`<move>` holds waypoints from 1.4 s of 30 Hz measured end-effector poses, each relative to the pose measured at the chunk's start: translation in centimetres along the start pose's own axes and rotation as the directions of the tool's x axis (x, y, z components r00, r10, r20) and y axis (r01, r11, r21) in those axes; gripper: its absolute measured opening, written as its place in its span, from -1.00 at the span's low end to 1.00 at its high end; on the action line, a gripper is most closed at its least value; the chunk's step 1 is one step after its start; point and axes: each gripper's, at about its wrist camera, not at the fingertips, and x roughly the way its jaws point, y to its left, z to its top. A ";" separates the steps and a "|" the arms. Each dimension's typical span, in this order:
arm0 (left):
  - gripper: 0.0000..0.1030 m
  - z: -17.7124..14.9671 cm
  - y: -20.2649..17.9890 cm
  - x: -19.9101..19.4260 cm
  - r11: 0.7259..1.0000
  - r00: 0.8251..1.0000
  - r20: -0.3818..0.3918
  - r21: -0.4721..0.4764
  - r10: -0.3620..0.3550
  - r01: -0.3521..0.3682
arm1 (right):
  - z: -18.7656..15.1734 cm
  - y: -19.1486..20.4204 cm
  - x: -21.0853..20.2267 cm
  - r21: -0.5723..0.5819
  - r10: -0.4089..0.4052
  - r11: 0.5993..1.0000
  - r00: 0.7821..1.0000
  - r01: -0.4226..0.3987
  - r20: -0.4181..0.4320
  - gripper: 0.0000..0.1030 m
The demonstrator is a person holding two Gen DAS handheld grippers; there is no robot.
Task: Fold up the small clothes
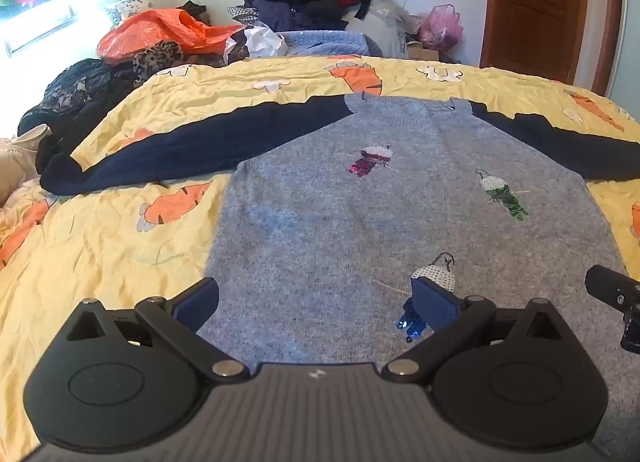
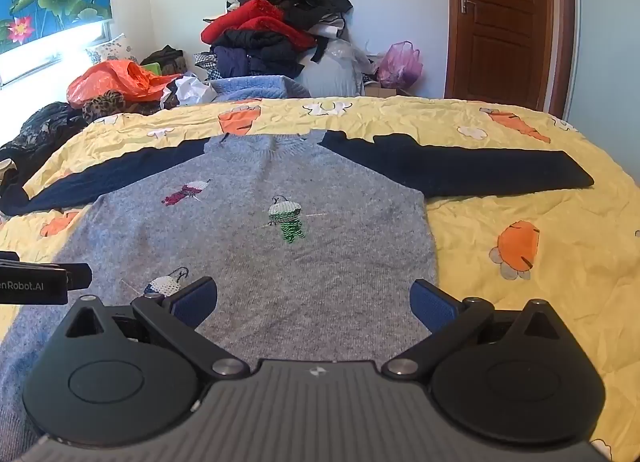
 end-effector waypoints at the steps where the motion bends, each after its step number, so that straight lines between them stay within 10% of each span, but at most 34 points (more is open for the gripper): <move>1: 1.00 0.0 -0.1 0.0 1.000 1.000 -0.008 0.011 0.001 -0.001 | 0.0 0.0 0.0 0.000 -0.001 1.000 1.000 0.001 0.005 1.00; 24: 1.00 -0.6 0.5 0.1 0.981 0.984 -0.046 -0.090 -0.175 0.170 | 0.0 -0.5 0.5 -0.008 -0.003 1.000 1.000 0.003 -0.005 1.00; 31: 1.00 1.0 1.3 -0.1 0.984 0.988 0.041 -0.088 -0.151 0.154 | 3.1 -7.1 1.5 0.123 0.093 0.987 0.992 -0.103 0.082 0.99; 35: 1.00 2.1 1.0 0.3 0.986 0.985 0.087 -0.067 -0.149 0.155 | 5.7 -16.3 3.3 0.368 0.074 0.920 0.983 -0.133 0.170 0.99; 42: 1.00 3.6 -0.1 2.3 0.977 0.975 0.114 -0.068 -0.192 0.201 | 6.7 -32.2 8.4 0.758 -0.110 0.648 0.976 -0.071 0.186 0.94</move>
